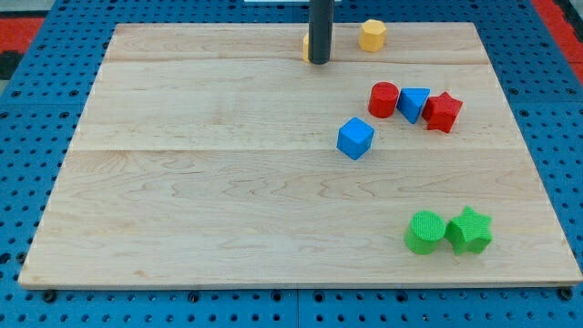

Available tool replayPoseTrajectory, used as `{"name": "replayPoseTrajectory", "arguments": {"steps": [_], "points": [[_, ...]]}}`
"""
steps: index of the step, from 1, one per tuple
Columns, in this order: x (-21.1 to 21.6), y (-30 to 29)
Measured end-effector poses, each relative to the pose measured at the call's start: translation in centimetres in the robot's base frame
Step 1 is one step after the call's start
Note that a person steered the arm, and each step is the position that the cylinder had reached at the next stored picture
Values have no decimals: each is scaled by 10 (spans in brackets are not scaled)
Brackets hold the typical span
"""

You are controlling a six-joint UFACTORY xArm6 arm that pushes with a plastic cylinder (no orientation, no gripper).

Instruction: Push yellow heart into the yellow hexagon

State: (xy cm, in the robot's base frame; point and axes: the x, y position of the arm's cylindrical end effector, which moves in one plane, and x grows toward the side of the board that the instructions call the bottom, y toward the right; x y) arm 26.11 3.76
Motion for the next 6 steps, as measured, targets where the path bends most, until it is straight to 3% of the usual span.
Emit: {"name": "replayPoseTrajectory", "arguments": {"steps": [1,2,4,6], "points": [[15,-13],[-12,-55],[-23,36],[3,-31]]}}
